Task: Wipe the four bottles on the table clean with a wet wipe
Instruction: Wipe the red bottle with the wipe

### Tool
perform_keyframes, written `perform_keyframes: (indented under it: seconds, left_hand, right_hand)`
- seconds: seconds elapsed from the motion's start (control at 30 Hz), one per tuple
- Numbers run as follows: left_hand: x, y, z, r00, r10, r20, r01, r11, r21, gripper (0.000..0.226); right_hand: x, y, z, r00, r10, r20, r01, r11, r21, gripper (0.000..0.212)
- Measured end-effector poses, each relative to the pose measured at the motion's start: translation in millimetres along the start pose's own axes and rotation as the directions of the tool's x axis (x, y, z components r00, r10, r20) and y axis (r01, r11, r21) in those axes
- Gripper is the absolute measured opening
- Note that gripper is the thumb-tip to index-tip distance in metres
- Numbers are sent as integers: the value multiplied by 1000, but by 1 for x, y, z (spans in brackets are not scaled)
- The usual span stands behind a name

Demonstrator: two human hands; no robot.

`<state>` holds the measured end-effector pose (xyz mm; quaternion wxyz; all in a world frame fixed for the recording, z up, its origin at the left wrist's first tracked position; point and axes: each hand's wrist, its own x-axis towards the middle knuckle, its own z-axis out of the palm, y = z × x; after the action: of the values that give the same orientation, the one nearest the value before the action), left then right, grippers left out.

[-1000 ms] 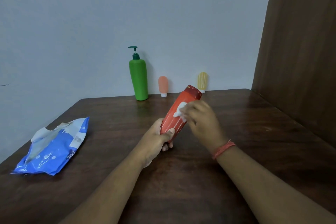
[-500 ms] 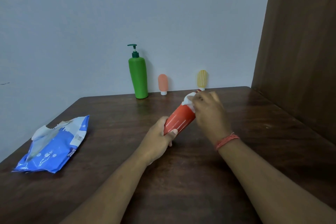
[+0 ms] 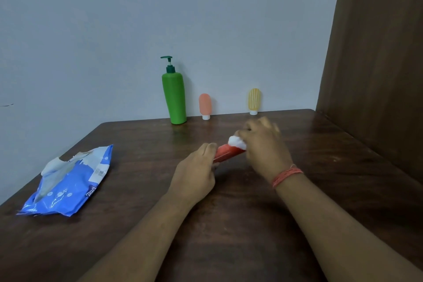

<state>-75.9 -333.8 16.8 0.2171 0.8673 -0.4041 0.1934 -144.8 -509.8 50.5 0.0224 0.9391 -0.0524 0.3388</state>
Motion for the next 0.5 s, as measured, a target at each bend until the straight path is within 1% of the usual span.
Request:
perform_keyframes:
  seconds: [0.03,0.07,0.1,0.13,0.2,0.23,0.27,0.37,0.4,0.43,0.5]
  left_hand:
    - [-1,0,-1,1000,7,-3,-7,1000,13,43]
    - [-1,0,-1,1000,14,-1,-14,1000,22,43]
    - [-1,0,-1,1000,18,1,-18,999,27,43]
    - [-1,-1,-1,1000,20,-2,-20,999,31,43]
    - [-1,-4,0,999,23,-23,-22,999,24,44]
    - [-1,-4,0,999,20,-30,-20,1000,15,44]
    - [-1,-5,0,999,9,-31,-9,1000,-1,43]
    - [-2,-4,2,995,-95,-23,91,987,-130,43]
    - [-2,-4,3,991,-132,-14,127,974,-189,42]
    - [-2,-4,4,987,-160,2,155,957,-247,41]
    - [-1,-1,5,979,-197,47,201,912,-357,40]
  right_hand:
    - [1,6,-2,997,73,17,-73,997,-21,40]
    - [0,11,-2,993,113,26,-112,993,-41,39]
    - [-1,12,-1,993,110,33,-110,994,-15,40]
    - [-3,9,-2,997,68,38,-69,997,41,40]
    - [-9,-1,1,996,-78,35,72,986,154,42]
    - [-10,-2,2,993,-120,13,116,982,151,44]
    - [-7,3,3,994,-107,-13,108,986,130,45]
    - [-1,23,6,989,134,-58,-127,985,114,45]
    - [-1,25,8,983,166,-78,-155,979,130,44]
    - [-2,23,9,986,146,-83,-133,979,154,42]
    - [-5,10,14,993,-1,-115,21,984,176,38]
